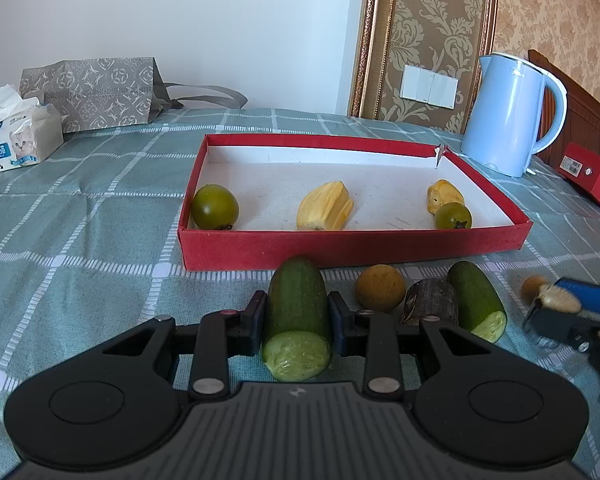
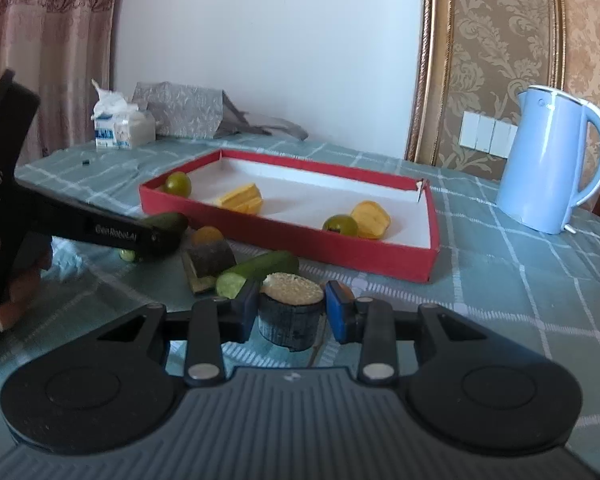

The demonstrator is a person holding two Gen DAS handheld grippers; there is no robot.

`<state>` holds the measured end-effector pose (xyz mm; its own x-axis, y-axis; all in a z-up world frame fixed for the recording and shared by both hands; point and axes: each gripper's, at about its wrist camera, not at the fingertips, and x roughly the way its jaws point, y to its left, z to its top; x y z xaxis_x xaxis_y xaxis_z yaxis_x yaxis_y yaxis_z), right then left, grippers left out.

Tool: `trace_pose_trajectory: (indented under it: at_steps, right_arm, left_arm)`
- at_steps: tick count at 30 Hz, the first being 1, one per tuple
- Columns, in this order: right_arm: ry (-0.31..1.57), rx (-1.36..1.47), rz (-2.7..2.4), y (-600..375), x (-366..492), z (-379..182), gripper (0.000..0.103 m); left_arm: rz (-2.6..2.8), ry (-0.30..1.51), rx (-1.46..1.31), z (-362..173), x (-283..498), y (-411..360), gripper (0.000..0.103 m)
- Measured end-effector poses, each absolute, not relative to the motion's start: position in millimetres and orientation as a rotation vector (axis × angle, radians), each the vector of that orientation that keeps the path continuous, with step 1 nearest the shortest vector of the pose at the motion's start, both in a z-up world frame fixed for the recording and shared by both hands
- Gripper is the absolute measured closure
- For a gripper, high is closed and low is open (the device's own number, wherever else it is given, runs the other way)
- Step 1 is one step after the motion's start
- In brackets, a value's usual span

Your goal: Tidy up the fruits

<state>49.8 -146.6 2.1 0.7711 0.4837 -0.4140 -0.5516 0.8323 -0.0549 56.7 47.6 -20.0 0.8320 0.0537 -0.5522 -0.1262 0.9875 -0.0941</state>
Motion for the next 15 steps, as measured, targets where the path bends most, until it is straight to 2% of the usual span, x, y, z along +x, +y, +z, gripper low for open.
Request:
trace_pose_trajectory:
  at_steps: [2,7,9,10,11,15]
  right_arm:
    - [0.389,-0.158,0.613,-150.5,49.5,4.5,0.069]
    - [0.505,-0.116,0.619,-153.7,63.5,-6.1,0.068]
    - [0.491,-0.094,0.620,-158.4,59.5,-3.1,0.051]
    - [0.494,-0.088,0.630,-160.9,58.0,-0.9,0.034]
    - [0.490,-0.083,0.633,-163.2,55.9,0.3,0.027]
    - [0.479,-0.045,0.601,-178.3,55.5,6.3,0.033]
  left_arm:
    - [0.095,0.581,-0.128,-20.0,56.7,48.3,0.071]
    - [0.095,0.582,-0.130,-19.5,56.8,47.8,0.071]
    - [0.095,0.582,-0.129,-19.3,56.9,47.8,0.071]
    - [0.095,0.582,-0.129,-19.4,56.7,47.8,0.071]
    - [0.095,0.582,-0.129,-19.3,56.8,47.9,0.071]
    - [0.095,0.582,-0.129,-19.4,56.8,47.8,0.071]
